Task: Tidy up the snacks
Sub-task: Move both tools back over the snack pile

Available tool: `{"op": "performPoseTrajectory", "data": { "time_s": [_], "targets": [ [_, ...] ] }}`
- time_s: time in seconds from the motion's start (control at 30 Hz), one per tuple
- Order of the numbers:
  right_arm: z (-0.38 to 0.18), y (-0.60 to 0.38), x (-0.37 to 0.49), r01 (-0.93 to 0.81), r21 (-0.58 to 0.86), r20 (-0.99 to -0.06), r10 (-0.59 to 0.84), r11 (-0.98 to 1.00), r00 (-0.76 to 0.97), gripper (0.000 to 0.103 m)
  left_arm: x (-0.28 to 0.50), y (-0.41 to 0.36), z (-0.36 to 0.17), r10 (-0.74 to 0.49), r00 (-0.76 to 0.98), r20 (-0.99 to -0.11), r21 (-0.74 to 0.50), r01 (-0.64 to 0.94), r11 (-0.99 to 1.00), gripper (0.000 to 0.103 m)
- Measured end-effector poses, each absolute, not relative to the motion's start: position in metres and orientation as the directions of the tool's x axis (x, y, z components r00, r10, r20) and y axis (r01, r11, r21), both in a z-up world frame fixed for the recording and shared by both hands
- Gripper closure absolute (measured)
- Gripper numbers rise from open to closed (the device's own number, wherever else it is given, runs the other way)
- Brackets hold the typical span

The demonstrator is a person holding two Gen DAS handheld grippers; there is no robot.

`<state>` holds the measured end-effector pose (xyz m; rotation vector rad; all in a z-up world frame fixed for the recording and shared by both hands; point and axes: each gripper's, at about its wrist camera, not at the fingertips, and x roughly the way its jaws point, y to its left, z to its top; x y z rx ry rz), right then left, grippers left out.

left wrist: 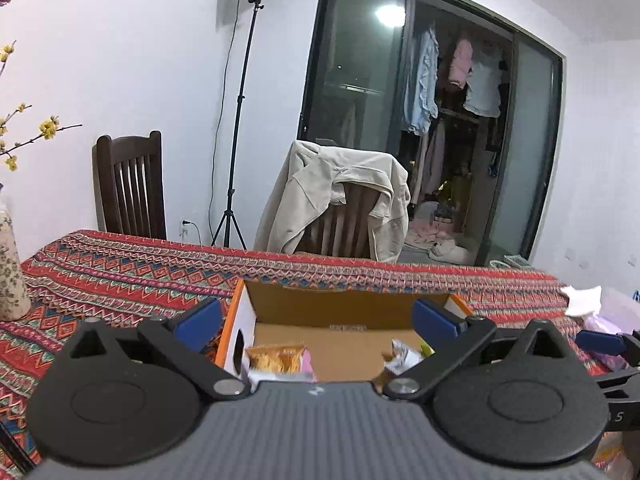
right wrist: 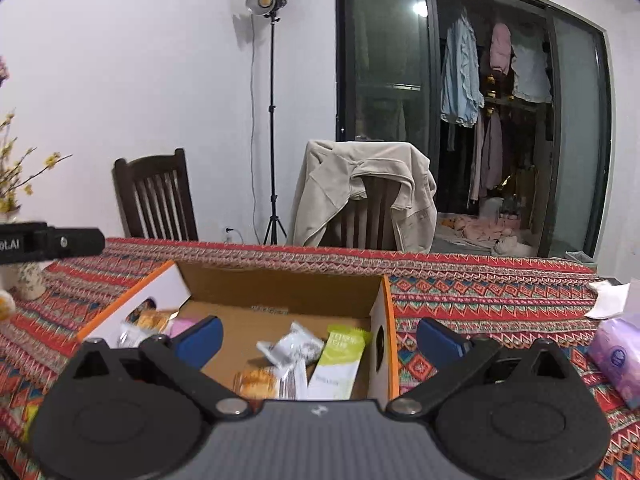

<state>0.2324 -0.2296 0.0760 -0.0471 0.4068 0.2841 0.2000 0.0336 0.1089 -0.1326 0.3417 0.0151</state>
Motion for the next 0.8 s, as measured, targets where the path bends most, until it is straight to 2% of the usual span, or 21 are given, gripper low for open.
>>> {"op": "performPoseTrajectory", "data": {
  "time_s": [0.5, 0.8],
  "targets": [
    [0.019, -0.244, 0.159, -0.337, -0.007, -0.518, 0.285, 0.941, 0.806, 0.000, 0.137, 0.053, 0.041, 0.009, 0.886, -0.464, -0.111, -0.069, 0.991, 0.000],
    [-0.004, -0.248, 0.149, -0.331, 0.011, -0.566, 0.279, 0.944, 0.776, 0.000, 0.117, 0.062, 0.009, 0.040, 0.887, -0.460, -0.120, -0.106, 0.987, 0.000]
  ]
}}
